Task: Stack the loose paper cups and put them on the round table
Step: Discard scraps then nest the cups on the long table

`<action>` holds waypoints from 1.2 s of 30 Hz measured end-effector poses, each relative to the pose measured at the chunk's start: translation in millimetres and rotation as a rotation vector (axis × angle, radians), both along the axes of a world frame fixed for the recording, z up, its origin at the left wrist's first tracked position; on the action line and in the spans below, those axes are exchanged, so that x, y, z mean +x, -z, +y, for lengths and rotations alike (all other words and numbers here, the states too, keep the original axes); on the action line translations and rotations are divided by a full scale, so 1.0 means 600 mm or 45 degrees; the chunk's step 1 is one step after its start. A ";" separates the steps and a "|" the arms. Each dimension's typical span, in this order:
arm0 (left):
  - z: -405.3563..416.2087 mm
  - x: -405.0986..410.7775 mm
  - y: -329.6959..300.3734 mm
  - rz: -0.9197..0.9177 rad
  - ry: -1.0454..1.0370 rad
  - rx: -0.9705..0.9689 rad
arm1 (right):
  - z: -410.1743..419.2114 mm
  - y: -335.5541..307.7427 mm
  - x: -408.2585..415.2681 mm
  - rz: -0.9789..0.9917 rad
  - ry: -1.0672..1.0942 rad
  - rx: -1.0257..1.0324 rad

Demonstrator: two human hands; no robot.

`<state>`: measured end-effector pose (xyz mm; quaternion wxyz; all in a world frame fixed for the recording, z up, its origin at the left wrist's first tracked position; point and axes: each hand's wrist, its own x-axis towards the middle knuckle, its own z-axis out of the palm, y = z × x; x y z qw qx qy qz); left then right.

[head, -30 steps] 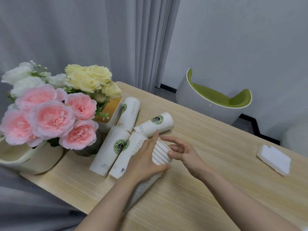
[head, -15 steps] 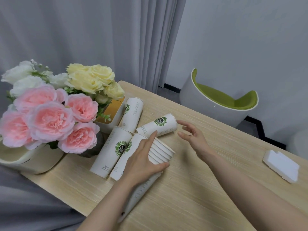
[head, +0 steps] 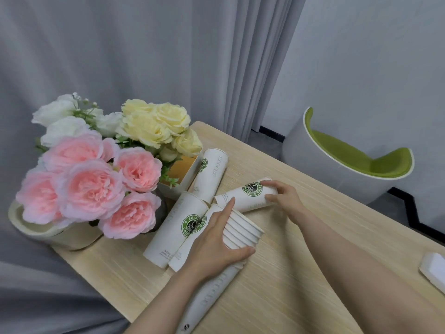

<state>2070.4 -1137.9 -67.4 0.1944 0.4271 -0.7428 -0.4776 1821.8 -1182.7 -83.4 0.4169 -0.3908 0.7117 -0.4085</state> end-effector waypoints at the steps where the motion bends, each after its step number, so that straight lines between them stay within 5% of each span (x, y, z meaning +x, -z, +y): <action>1: 0.000 0.000 0.000 0.000 -0.001 0.002 | 0.001 0.002 0.000 -0.016 0.025 -0.004; 17: 0.027 -0.005 -0.007 0.071 0.024 0.025 | 0.131 -0.116 -0.066 -0.156 0.181 -0.265; 36: 0.086 0.021 -0.013 0.102 0.022 0.060 | 0.204 -0.174 0.023 -0.218 -0.226 -0.282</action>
